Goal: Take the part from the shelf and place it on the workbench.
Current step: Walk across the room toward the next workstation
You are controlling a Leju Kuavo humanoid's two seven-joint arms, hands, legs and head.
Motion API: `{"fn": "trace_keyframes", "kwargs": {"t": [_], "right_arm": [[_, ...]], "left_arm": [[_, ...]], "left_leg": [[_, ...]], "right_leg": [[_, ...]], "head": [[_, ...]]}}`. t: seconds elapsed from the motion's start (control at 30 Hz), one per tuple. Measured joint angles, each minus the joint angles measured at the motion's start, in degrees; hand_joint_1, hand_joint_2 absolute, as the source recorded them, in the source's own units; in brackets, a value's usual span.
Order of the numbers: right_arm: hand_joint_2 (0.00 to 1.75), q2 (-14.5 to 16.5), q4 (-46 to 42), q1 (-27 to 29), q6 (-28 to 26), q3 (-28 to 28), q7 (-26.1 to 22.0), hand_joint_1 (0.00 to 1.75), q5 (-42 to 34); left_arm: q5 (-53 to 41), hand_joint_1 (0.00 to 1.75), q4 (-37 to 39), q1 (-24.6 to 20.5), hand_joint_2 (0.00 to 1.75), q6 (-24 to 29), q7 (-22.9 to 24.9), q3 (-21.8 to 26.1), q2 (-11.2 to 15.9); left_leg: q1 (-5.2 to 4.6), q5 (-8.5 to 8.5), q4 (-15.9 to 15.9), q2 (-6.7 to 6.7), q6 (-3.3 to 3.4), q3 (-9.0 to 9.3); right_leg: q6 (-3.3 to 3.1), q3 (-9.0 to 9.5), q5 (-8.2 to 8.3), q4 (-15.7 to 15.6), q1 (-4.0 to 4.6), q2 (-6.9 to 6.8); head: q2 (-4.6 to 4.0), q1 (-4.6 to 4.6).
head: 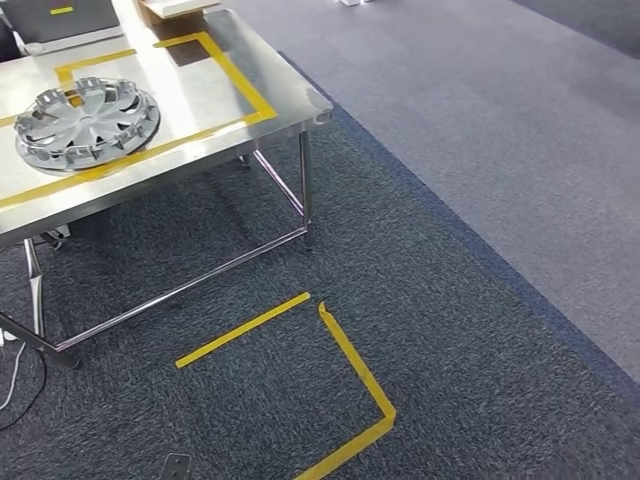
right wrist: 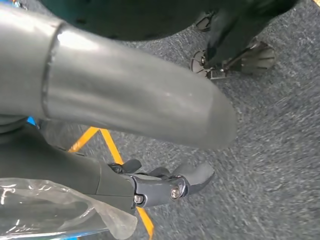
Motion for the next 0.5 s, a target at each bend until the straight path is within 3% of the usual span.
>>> {"fn": "trace_keyframes", "kwargs": {"t": [0.03, 0.13, 0.2, 0.27, 0.33, 0.37, 0.4, 0.43, 0.5], "right_arm": [[0.00, -0.03, 0.00, -0.13, 0.15, -0.01, 0.14, 0.00, -0.01], [0.00, -0.10, 0.00, 0.10, 0.33, -0.11, 0.41, 0.00, 0.01], [0.00, -0.14, 0.00, 0.23, 0.36, -0.22, 0.62, 0.00, 0.08], [0.00, -0.14, 0.00, 0.09, 0.41, -0.30, 0.70, 0.00, 0.16], [0.00, -0.14, 0.00, 0.08, 0.44, -0.44, 0.50, 0.00, 0.17], [0.00, -0.15, 0.00, 0.16, 0.44, -0.55, 0.31, 0.00, 0.17], [0.00, -0.15, 0.00, 0.21, 0.44, -0.67, 0.12, 0.00, 0.18], [0.00, -0.16, 0.00, 0.19, 0.45, -0.77, -0.04, 0.00, 0.20], [0.00, -0.15, 0.00, -0.04, 0.51, -0.89, -0.35, 0.00, 0.34]], "left_arm": [[0.00, 0.00, 0.00, -0.07, 0.00, 0.12, 0.11, 0.00, -0.01], [0.00, 0.00, 0.00, -0.31, 0.00, 0.28, 0.25, 0.00, -0.07], [0.00, 0.00, 0.00, -0.38, 0.00, 0.29, 0.13, 0.00, -0.10], [-0.02, 0.00, 0.00, -0.24, 0.00, 0.34, 0.03, 0.01, -0.10], [-0.17, 0.00, 0.00, -0.04, 0.00, 0.56, 0.23, 0.02, -0.10], [-0.35, 0.00, 0.00, 0.01, 0.00, 0.78, 0.43, 0.02, -0.09], [-0.66, 0.00, 0.00, 0.03, 0.00, 1.04, 0.66, 0.02, -0.08], [-1.09, 0.00, 0.00, 0.04, 0.00, 1.35, 0.87, 0.02, -0.05], [-2.12, 0.00, 0.00, 0.04, 0.00, 1.98, 1.22, 0.00, -0.02]], "left_leg": [[-0.14, 0.00, 0.05, 0.45, -0.30, 0.04], [-0.11, -0.08, 0.17, 1.23, -1.26, 0.16], [0.14, -2.20, 2.65, -1.25, -1.99, -0.65], [0.35, -6.36, 9.41, -4.07, -2.40, -3.32], [0.40, -8.99, 16.07, -4.59, -2.46, -6.04], [0.42, -8.70, 16.97, -4.64, -2.42, -6.38], [0.45, -7.23, 15.48, -4.76, -2.33, -5.67], [0.52, -4.98, 12.06, -5.22, -2.19, -4.10], [0.77, -1.63, 4.48, -8.08, -1.84, -0.82]], "right_leg": [[-0.33, 0.84, 0.19, -1.68, 0.16, -0.53], [-1.35, 0.46, 0.50, -2.21, 0.19, 0.67], [-2.12, 0.55, 1.00, -2.47, -0.07, 1.61], [-2.60, 0.40, 1.37, -2.47, -0.15, 2.73], [-2.72, 0.03, 1.53, -2.30, -0.11, 4.08], [-2.73, -0.10, 1.57, -2.16, -0.11, 4.79], [-2.70, -0.18, 1.59, -1.99, -0.11, 5.50], [-2.64, -0.21, 1.58, -1.82, -0.12, 6.22], [-2.27, -0.57, 1.59, -1.40, -0.09, 7.60]], "head": [[0.00, -0.05], [0.01, -0.18], [0.01, -0.32], [0.01, -0.48], [0.01, -0.49], [0.01, -0.49], [0.00, -0.49], [0.00, -0.49], [0.00, -0.44]]}}
